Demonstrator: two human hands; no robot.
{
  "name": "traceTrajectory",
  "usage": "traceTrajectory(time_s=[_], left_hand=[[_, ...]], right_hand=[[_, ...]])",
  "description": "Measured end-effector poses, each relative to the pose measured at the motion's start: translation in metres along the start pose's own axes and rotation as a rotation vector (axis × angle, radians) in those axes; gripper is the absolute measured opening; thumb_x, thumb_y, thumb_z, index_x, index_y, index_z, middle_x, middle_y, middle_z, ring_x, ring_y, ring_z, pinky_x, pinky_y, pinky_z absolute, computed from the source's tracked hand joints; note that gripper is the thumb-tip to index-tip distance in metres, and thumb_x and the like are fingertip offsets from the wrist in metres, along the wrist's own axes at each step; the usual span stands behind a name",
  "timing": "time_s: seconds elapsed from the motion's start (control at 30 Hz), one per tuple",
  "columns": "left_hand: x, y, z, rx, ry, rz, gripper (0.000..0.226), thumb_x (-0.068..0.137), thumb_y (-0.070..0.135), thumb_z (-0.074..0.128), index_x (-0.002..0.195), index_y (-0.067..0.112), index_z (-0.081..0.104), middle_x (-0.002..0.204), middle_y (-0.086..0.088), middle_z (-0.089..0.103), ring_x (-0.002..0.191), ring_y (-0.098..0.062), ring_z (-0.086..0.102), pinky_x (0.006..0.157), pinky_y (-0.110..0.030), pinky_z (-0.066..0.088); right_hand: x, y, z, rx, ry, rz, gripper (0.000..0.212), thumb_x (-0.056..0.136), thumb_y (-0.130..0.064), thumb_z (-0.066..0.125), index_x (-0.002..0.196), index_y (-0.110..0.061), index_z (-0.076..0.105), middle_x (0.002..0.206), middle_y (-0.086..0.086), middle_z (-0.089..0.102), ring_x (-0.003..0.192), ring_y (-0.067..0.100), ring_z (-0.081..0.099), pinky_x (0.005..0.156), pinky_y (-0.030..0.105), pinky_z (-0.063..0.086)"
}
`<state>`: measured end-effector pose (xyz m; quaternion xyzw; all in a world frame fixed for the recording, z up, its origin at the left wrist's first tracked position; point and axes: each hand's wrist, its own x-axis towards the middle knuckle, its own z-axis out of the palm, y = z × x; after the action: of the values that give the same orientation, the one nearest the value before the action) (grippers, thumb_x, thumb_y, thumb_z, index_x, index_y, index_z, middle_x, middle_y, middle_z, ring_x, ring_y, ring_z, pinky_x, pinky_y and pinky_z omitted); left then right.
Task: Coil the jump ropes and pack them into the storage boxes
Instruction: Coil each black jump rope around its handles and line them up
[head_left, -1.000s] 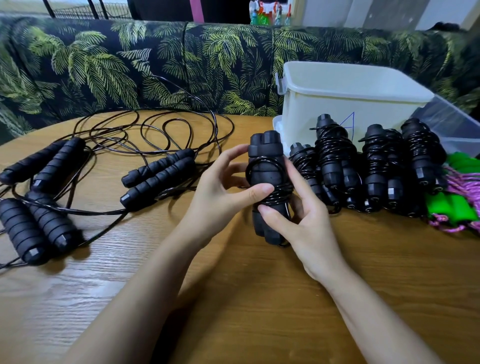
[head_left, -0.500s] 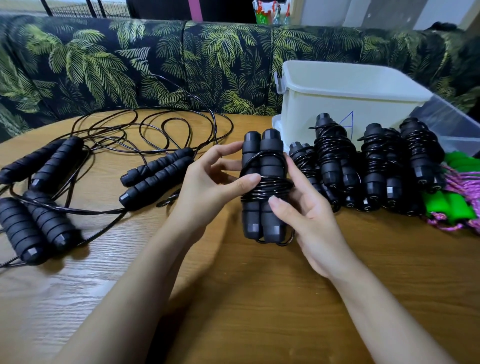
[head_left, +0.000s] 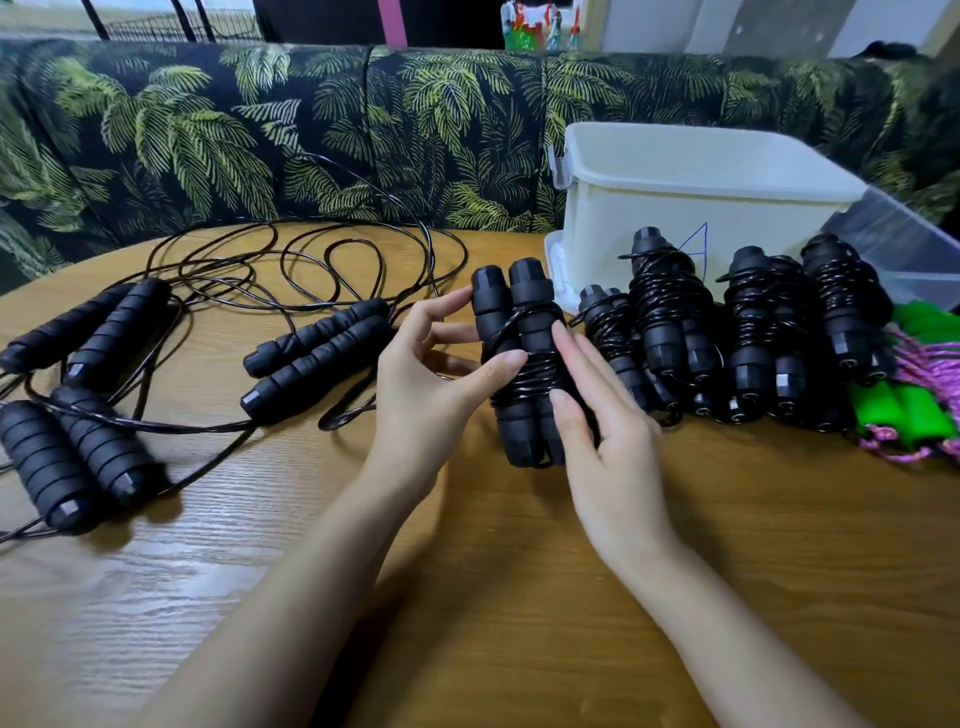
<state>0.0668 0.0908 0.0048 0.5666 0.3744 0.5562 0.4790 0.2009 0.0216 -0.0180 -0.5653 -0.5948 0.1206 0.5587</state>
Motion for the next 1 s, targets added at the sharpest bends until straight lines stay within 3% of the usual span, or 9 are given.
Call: traceTrajectory(time_s=[0.07, 0.17, 0.27, 0.37, 0.47, 0.6, 0.7, 0.87, 1.0], left_hand=[[-0.001, 0.000, 0.002, -0.003, 0.018, 0.008, 0.063, 0.064, 0.021, 0.088, 0.121, 0.024, 0.062, 0.087, 0.008, 0.067, 0.068, -0.006, 0.060, 0.070, -0.024, 0.053], [-0.006, -0.001, 0.007, 0.015, 0.022, 0.017, 0.061, 0.068, 0.015, 0.089, 0.121, 0.018, 0.061, 0.086, 0.008, 0.065, 0.067, -0.002, 0.059, 0.066, -0.020, 0.050], [-0.010, 0.002, 0.011, 0.034, -0.013, 0.027, 0.064, 0.065, 0.023, 0.087, 0.123, 0.019, 0.060, 0.088, 0.007, 0.065, 0.067, -0.002, 0.059, 0.066, -0.019, 0.050], [-0.010, 0.005, 0.011, 0.026, -0.058, 0.054, 0.061, 0.068, 0.012, 0.085, 0.123, 0.018, 0.059, 0.090, 0.007, 0.065, 0.067, 0.001, 0.060, 0.065, -0.016, 0.050], [-0.008, 0.007, 0.007, 0.026, -0.121, 0.073, 0.063, 0.067, 0.014, 0.084, 0.124, 0.025, 0.059, 0.089, 0.011, 0.067, 0.065, 0.000, 0.061, 0.063, -0.019, 0.052], [-0.003, 0.005, -0.001, 0.072, -0.215, 0.124, 0.069, 0.066, 0.021, 0.087, 0.126, 0.035, 0.057, 0.102, 0.005, 0.068, 0.072, -0.005, 0.064, 0.077, -0.024, 0.055], [0.001, 0.003, -0.005, 0.089, -0.277, 0.185, 0.070, 0.067, 0.023, 0.085, 0.131, 0.033, 0.056, 0.109, -0.008, 0.065, 0.081, -0.007, 0.067, 0.088, -0.025, 0.051], [0.000, 0.002, -0.004, 0.085, -0.274, 0.218, 0.071, 0.071, 0.016, 0.083, 0.134, 0.028, 0.053, 0.111, -0.002, 0.065, 0.080, -0.006, 0.068, 0.083, -0.023, 0.052], [0.000, 0.000, -0.003, 0.150, -0.271, 0.234, 0.078, 0.067, 0.023, 0.088, 0.137, 0.020, 0.052, 0.110, 0.005, 0.063, 0.079, -0.012, 0.069, 0.078, -0.027, 0.057]], right_hand=[[-0.002, -0.001, 0.006, -0.177, -0.020, -0.045, 0.057, 0.097, -0.031, 0.044, 0.152, -0.024, 0.030, 0.155, 0.002, 0.038, 0.144, 0.013, 0.033, 0.117, 0.027, 0.028], [-0.006, -0.008, 0.011, -0.548, -0.010, -0.038, 0.092, 0.080, -0.056, 0.056, 0.156, -0.018, 0.022, 0.151, 0.007, 0.039, 0.134, 0.025, 0.040, 0.094, 0.035, 0.050], [-0.004, -0.011, 0.011, -0.737, 0.046, -0.031, 0.108, 0.066, -0.054, 0.073, 0.154, -0.011, 0.027, 0.141, 0.012, 0.048, 0.122, 0.030, 0.048, 0.075, 0.038, 0.057], [-0.003, -0.008, 0.007, -0.672, 0.078, -0.047, 0.102, 0.070, -0.041, 0.075, 0.153, -0.010, 0.027, 0.140, 0.014, 0.048, 0.121, 0.030, 0.046, 0.076, 0.037, 0.056], [-0.003, -0.005, 0.002, -0.420, 0.011, 0.048, 0.101, 0.076, -0.035, 0.076, 0.157, -0.019, 0.017, 0.150, 0.008, 0.040, 0.135, 0.022, 0.037, 0.095, 0.026, 0.041], [0.001, -0.002, -0.003, -0.095, -0.042, 0.148, 0.099, 0.077, -0.028, 0.079, 0.156, -0.025, 0.019, 0.152, -0.003, 0.040, 0.141, 0.010, 0.036, 0.112, 0.025, 0.034], [0.003, -0.004, -0.007, 0.056, -0.073, 0.178, 0.096, 0.077, -0.024, 0.078, 0.155, -0.025, 0.022, 0.151, -0.009, 0.043, 0.138, -0.002, 0.037, 0.107, 0.009, 0.031], [0.002, -0.004, -0.009, -0.096, -0.014, 0.125, 0.096, 0.076, -0.022, 0.082, 0.154, -0.025, 0.026, 0.145, -0.004, 0.036, 0.125, -0.021, 0.031, 0.095, -0.004, 0.024], [0.005, 0.002, -0.009, -0.195, 0.007, 0.076, 0.092, 0.077, -0.027, 0.080, 0.154, -0.023, 0.029, 0.142, -0.002, 0.041, 0.128, -0.004, 0.037, 0.100, 0.000, 0.025]])
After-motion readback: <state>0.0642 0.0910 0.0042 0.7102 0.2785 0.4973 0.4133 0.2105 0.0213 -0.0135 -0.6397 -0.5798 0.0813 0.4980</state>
